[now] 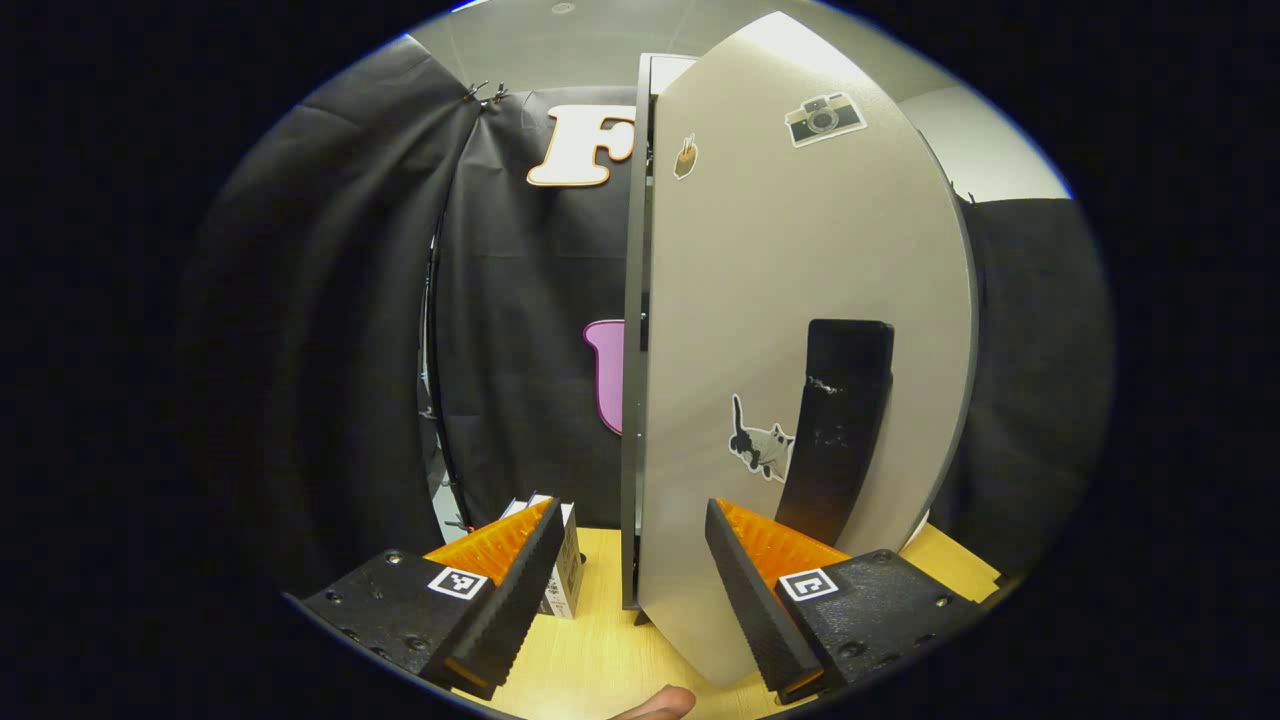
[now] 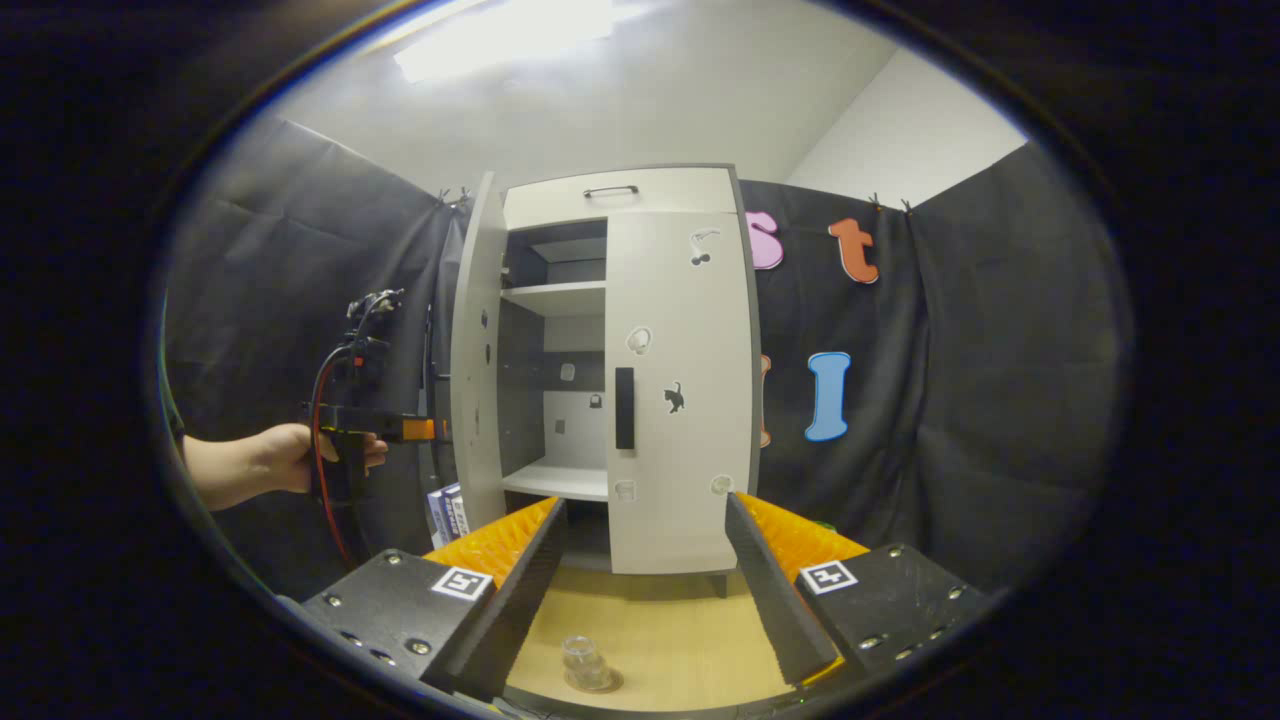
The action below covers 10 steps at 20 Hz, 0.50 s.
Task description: Grasp the bottle in the cabinet with the left hand and place it on the coaster, then close the right door with the right hand and the left door with the left hand.
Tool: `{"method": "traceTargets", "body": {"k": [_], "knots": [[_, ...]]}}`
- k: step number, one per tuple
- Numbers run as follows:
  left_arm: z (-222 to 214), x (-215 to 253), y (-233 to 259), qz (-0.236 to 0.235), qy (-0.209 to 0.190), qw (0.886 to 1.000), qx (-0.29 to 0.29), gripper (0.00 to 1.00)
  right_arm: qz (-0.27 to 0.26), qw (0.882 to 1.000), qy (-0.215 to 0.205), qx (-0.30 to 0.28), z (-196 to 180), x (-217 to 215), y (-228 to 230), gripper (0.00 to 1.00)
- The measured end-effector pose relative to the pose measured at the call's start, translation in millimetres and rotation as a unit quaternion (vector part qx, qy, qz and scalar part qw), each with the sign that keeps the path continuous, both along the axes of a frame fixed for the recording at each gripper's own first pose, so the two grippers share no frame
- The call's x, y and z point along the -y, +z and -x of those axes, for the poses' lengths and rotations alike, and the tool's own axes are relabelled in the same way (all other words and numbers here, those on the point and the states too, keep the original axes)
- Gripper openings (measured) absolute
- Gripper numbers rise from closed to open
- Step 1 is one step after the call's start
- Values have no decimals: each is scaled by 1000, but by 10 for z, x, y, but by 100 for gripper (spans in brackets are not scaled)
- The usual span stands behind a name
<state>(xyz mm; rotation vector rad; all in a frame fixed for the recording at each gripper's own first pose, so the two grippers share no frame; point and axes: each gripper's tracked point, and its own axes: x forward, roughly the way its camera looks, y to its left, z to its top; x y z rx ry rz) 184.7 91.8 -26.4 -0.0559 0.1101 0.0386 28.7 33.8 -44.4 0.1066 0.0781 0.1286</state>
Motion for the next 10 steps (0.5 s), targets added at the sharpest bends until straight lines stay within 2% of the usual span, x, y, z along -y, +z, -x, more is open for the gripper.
{"method": "traceTargets", "body": {"k": [2, 5, 7, 8, 10], "knots": [[-36, 17, -17, 3, 2, 1000, -3, 91, 1, 1000, 1, -1, -14, 3, 0, 96], [-89, 16, -1, 0, 13, 1000, -4, 90, -1, 1000, 1, 14, 27, 44, 92, 96], [-134, 8, 40, -10, 22, 1000, 4, 91, 2, 1000, -4, 12, 54, 115, 107, 92], [-156, 25, 51, -13, 24, 1000, 7, 91, 6, 1000, -8, 8, 66, 143, 92, 100], [-202, 114, 19, -7, 17, 1000, 7, 91, 13, 1000, -18, 0, 108, 213, 81, 96]]}}
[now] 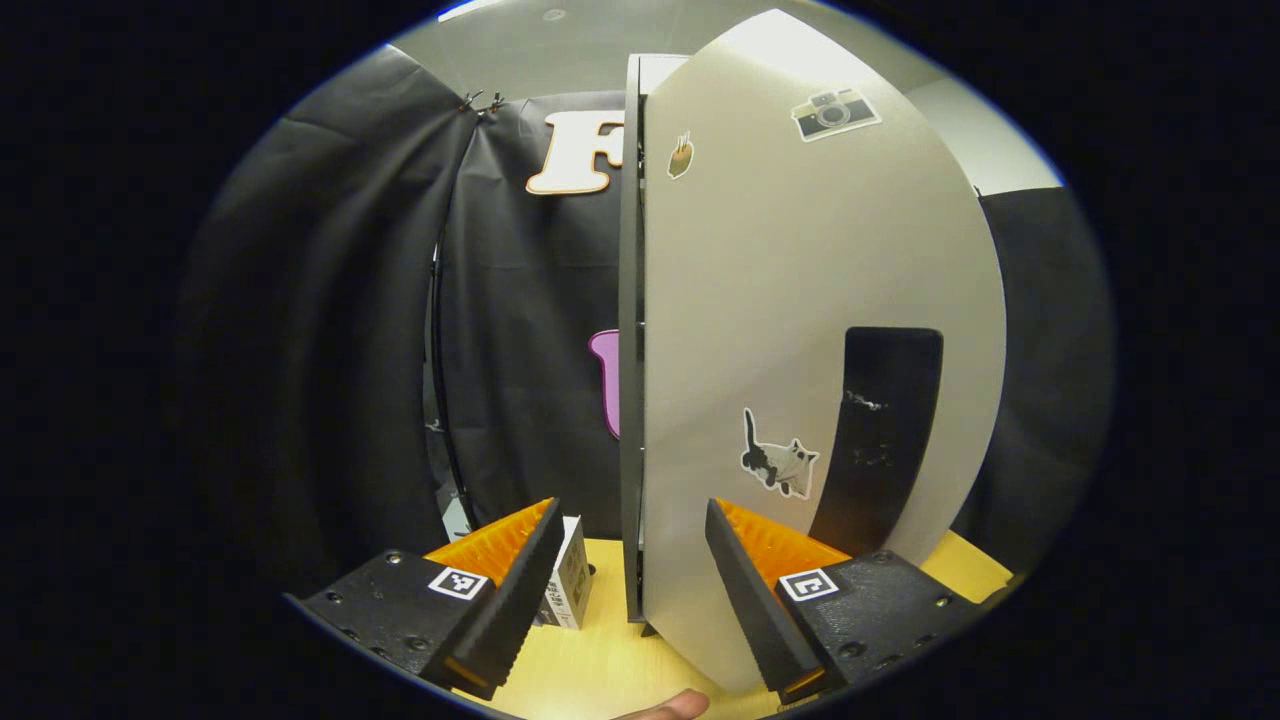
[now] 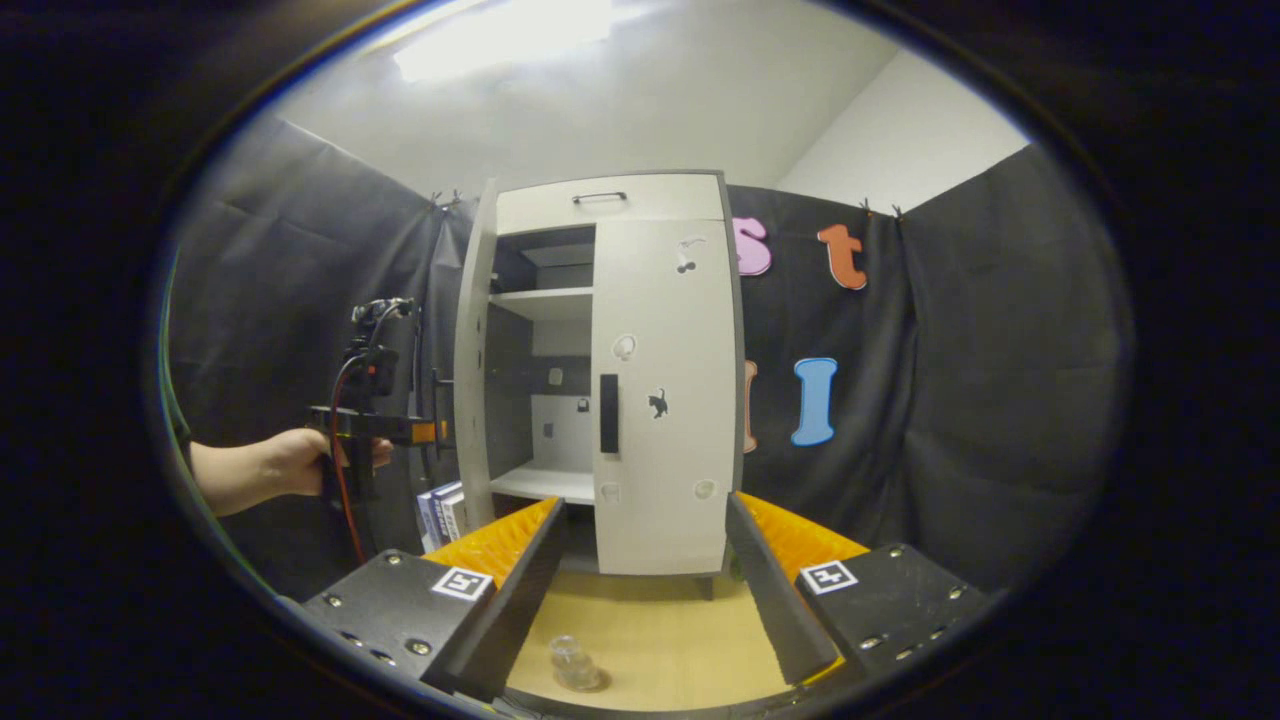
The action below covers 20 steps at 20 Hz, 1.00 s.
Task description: Grasp the bottle in the cabinet with the left hand and place it on the coaster, then close the right door with the right hand and the left door with the left hand.
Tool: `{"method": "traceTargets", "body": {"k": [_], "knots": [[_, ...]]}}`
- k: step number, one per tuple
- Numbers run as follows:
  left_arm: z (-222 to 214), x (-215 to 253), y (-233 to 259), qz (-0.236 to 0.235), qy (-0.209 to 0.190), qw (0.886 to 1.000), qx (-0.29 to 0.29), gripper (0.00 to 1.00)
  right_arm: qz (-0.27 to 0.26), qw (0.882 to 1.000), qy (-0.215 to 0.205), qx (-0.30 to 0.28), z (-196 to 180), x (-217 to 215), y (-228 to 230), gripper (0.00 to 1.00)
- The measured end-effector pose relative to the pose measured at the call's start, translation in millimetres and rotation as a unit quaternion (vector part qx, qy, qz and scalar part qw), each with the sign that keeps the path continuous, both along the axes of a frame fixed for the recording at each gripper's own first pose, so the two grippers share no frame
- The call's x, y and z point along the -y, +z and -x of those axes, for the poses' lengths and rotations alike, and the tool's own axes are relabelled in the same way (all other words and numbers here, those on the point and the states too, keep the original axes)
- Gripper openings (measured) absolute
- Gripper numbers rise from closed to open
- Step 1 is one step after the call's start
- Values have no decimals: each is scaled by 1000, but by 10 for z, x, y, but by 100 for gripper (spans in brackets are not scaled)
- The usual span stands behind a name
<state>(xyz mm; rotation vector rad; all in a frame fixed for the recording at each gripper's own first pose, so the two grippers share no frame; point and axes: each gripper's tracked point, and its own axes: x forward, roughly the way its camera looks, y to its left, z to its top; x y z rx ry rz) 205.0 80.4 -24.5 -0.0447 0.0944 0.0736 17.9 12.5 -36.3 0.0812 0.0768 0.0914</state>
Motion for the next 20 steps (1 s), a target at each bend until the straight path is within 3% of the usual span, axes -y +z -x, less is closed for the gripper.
{"method": "traceTargets", "body": {"k": [4, 5, 6, 8, 9, 10, 13, 15, 18, 20], "knots": [[-104, 302, -22, 7, -29, 1000, -10, 91, 1, 1000, -12, 5, 33, 102, 98, 96], [-97, 382, -18, 5, -37, 999, -11, 91, 0, 1000, -15, 4, 41, 129, 110, 92], [-84, 445, 7, 4, -44, 999, -7, 92, -1, 1000, -20, 3, 53, 165, 118, 100], [-23, 543, 59, -4, -53, 999, 0, 95, -4, 1000, -27, 3, 62, 216, 131, 100], [23, 531, 55, -13, -52, 999, 1, 95, -8, 1000, -27, 4, 57, 225, 155, 92], [70, 539, 75, -23, -50, 999, 3, 95, -14, 1000, -25, 4, 61, 222, 157, 100], [285, 579, 125, -34, -47, 998, 9, 95, -15, 1000, -22, 10, 76, 191, 182, 93], [455, 573, 153, -33, -42, 998, 12, 95, -6, 1000, -23, 14, 79, 188, 187, 100], [724, 563, 202, -33, -24, 999, 19, 95, 10, 999, -33, 29, 66, 215, 215, 96], [880, 662, 203, -30, -34, 999, 16, 95, 7, 999, -32, 34, 31, 185, 244, 96]]}}
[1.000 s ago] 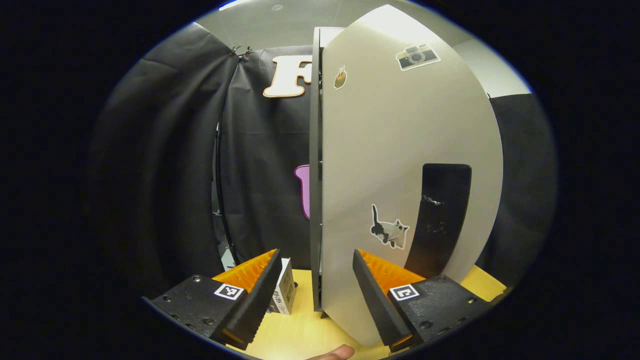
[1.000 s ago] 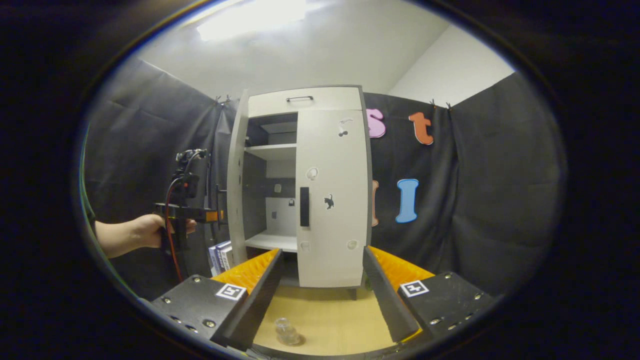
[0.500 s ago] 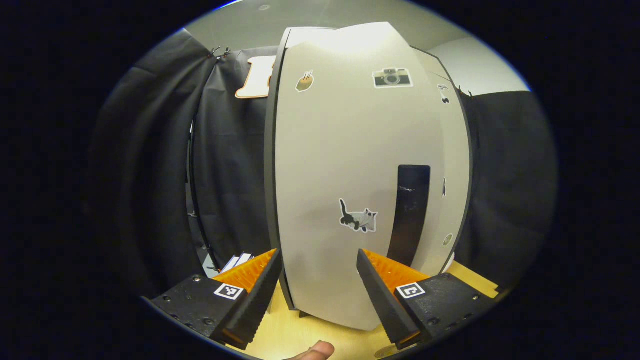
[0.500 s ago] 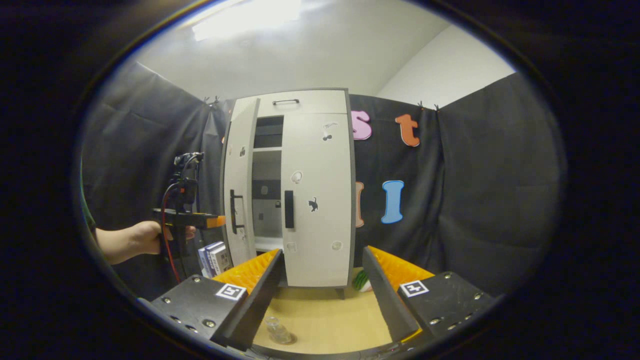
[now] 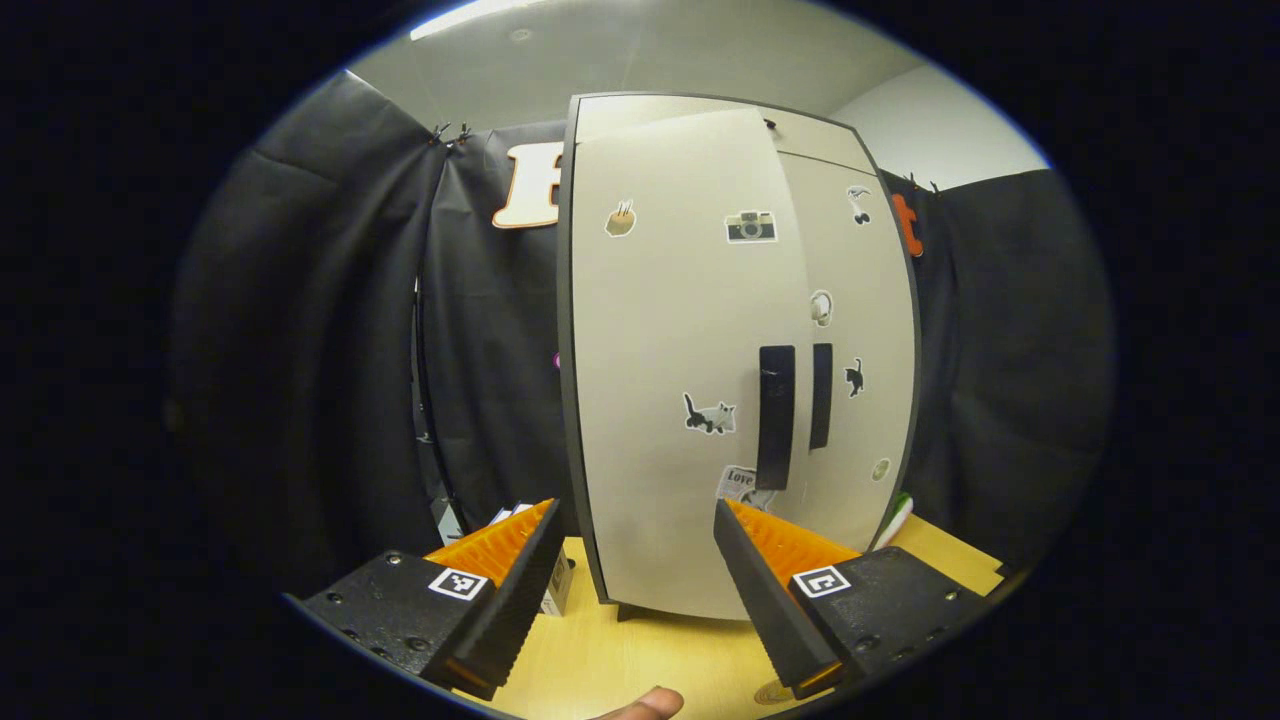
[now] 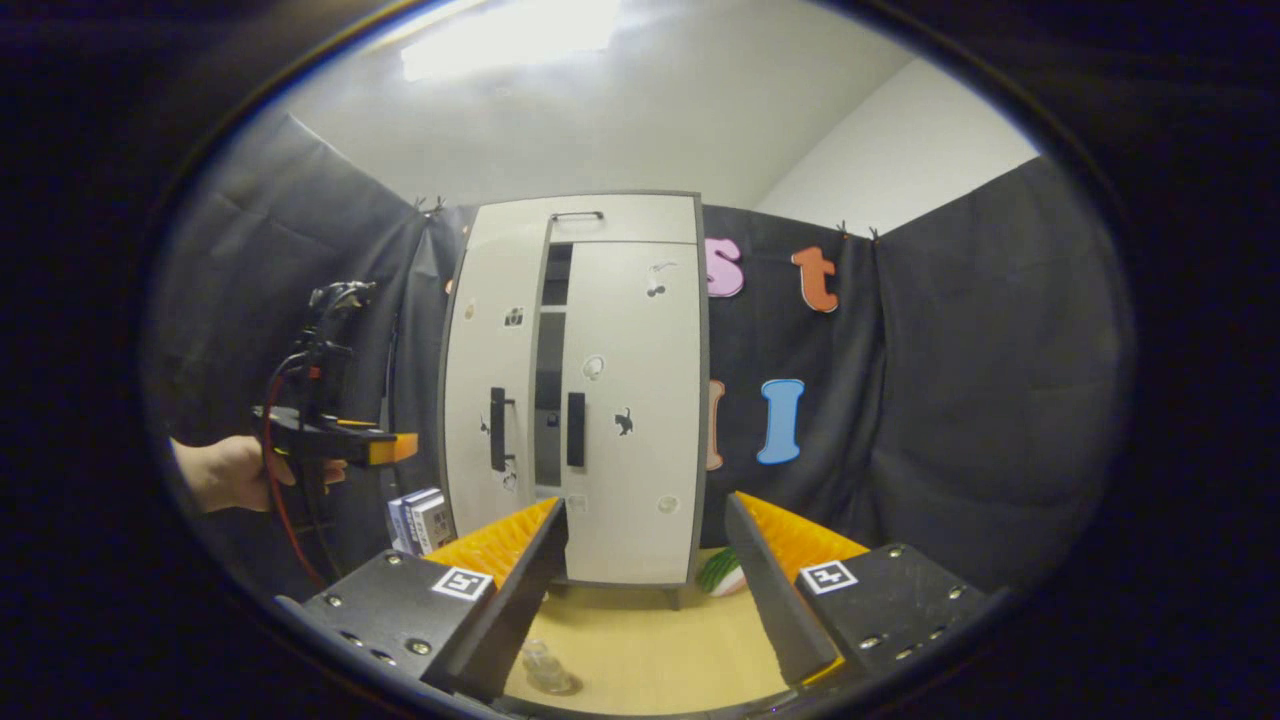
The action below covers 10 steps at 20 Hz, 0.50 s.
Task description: Grasp the bottle in the cabinet with the left hand and place it on the coaster, then close the right door with the right hand and the left door with the left hand.
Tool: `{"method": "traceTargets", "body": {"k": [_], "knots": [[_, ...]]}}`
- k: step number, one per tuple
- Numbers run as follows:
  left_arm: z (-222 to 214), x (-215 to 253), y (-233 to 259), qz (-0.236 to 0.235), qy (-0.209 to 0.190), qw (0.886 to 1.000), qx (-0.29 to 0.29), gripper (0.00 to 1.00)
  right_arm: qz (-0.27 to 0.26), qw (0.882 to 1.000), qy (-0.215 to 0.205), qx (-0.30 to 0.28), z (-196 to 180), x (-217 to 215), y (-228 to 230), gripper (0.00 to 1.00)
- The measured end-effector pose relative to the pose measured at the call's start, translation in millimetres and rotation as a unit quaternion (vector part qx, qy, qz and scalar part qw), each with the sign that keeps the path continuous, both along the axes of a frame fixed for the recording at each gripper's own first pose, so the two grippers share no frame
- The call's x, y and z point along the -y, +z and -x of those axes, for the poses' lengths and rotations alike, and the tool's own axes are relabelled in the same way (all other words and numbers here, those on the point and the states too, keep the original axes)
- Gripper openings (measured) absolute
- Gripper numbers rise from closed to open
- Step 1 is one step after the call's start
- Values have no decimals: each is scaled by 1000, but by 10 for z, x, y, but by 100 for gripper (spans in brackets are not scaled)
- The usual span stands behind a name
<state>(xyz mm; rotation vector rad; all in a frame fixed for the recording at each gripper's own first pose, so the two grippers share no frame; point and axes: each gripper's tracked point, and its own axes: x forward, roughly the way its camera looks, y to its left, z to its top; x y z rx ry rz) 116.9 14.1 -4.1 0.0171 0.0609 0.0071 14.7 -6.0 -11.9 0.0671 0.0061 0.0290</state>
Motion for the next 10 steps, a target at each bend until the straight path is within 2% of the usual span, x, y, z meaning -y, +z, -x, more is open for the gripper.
{"method": "traceTargets", "body": {"k": [2, 3, 4, 5, 6, 7, 9, 10], "knots": [[128, 52, 41, -5, -6, 1000, 2, 95, -10, 1000, 3, 6, -37, -19, 42, 93], [182, 59, 68, -7, -6, 1000, 4, 95, -14, 1000, 4, 8, -62, -13, 67, 96], [242, 63, 75, -6, -5, 1000, 4, 95, -16, 1000, 2, 9, -89, 8, 100, 93], [294, 72, 78, -4, -4, 1000, 4, 95, -16, 1000, 0, 12, -107, 19, 142, 96], [352, 72, 98, -1, -1, 1000, 5, 95, -16, 1000, -3, 15, -122, 17, 185, 92], [397, 75, 103, 1, 0, 1000, 5, 95, -13, 1000, -4, 18, -140, 24, 216, 96], [480, 66, 85, 2, 6, 1000, 1, 95, -9, 1000, -5, 26, -164, 3, 286, 92], [514, 65, 80, 2, 8, 1000, 0, 95, -8, 1000, -6, 26, -175, -8, 294, 96]]}}
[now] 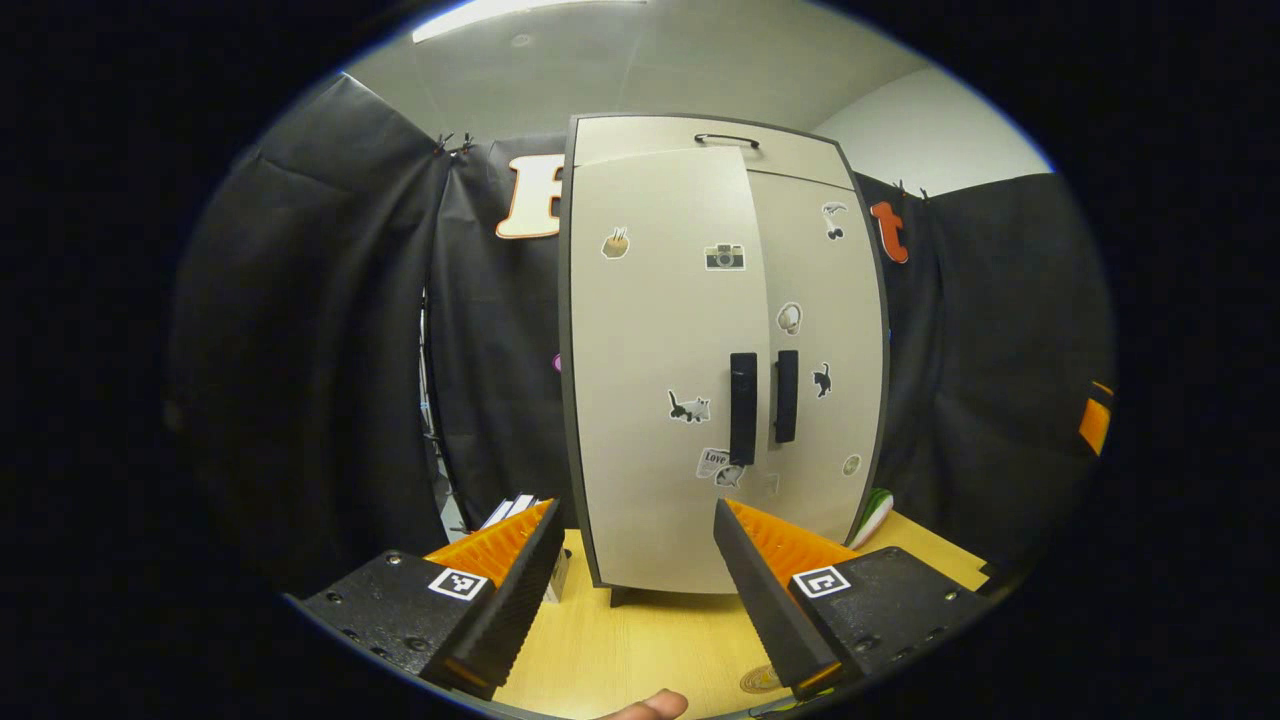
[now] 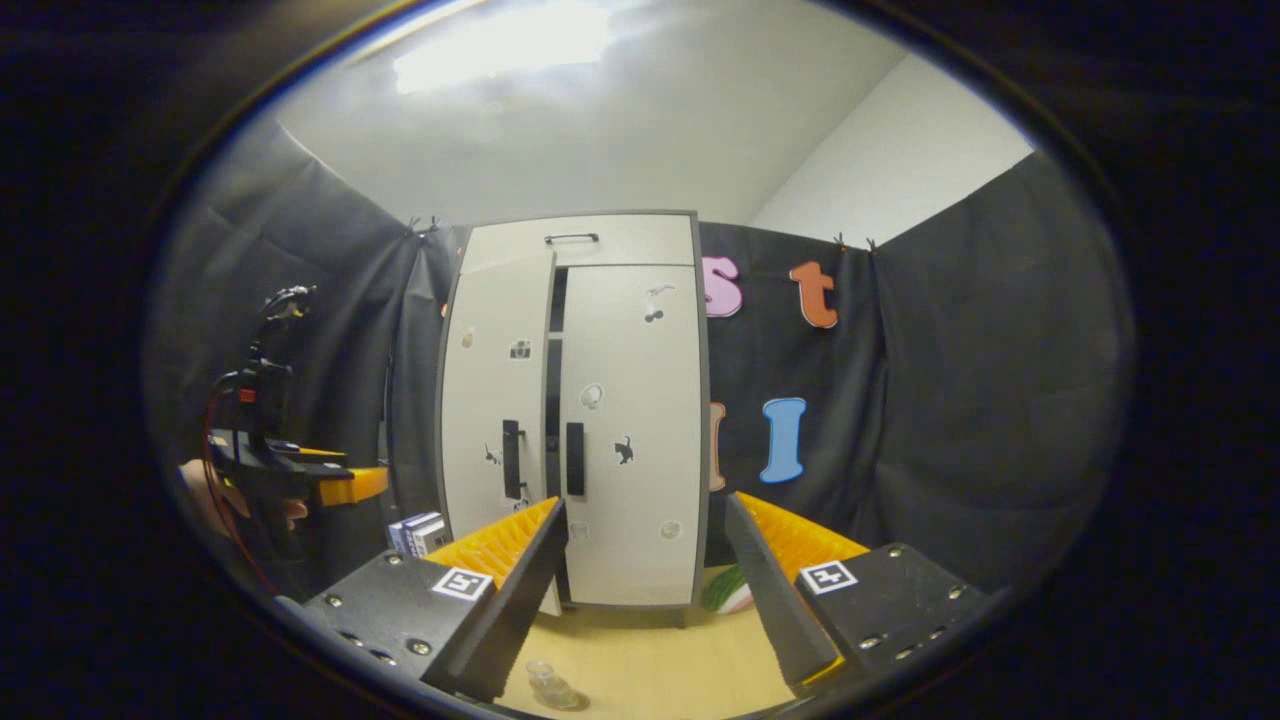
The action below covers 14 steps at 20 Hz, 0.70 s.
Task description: Grasp the bottle in the cabinet with the left hand and place it on the coaster, then close the right door with the right hand and the left door with the left hand.
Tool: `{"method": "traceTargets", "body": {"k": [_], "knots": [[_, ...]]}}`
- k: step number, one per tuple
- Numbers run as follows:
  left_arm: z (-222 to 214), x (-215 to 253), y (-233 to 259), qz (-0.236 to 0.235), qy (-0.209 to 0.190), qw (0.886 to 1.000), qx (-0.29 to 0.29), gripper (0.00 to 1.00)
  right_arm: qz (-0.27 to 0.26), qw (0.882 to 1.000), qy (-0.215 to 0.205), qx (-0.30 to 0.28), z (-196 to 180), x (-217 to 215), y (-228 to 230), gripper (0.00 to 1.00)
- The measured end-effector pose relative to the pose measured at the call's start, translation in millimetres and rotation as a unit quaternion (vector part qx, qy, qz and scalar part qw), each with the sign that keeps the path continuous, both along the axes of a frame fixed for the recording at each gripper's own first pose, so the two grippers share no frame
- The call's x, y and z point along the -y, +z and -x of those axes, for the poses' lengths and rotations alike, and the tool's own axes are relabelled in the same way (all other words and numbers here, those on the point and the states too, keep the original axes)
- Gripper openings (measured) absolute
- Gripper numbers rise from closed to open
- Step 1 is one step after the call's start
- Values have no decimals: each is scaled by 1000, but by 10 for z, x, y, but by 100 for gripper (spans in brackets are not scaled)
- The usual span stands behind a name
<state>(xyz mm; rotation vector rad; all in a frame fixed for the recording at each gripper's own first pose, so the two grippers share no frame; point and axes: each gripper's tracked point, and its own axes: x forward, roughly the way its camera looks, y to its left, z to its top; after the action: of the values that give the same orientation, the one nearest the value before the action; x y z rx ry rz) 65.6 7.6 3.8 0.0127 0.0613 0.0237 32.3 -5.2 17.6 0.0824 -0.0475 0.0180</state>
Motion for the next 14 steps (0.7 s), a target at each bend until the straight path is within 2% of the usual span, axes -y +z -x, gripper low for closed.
{"method": "traceTargets", "body": {"k": [4, 5, 7, 14], "knots": [[46, 45, -1, 6, 1, 1000, 3, 95, -8, 1000, -15, -17, -153, -7, -26, 96], [44, 64, 10, 7, -1, 1000, 4, 95, -9, 1000, -18, -22, -195, -12, -36, 99], [12, 87, 7, 9, -6, 1000, 5, 95, -9, 1000, -11, -23, -287, -89, -44, 96], [-225, 100, 186, 13, -18, 999, 36, 95, 17, 999, -13, -34, -540, -209, -58, 96]]}}
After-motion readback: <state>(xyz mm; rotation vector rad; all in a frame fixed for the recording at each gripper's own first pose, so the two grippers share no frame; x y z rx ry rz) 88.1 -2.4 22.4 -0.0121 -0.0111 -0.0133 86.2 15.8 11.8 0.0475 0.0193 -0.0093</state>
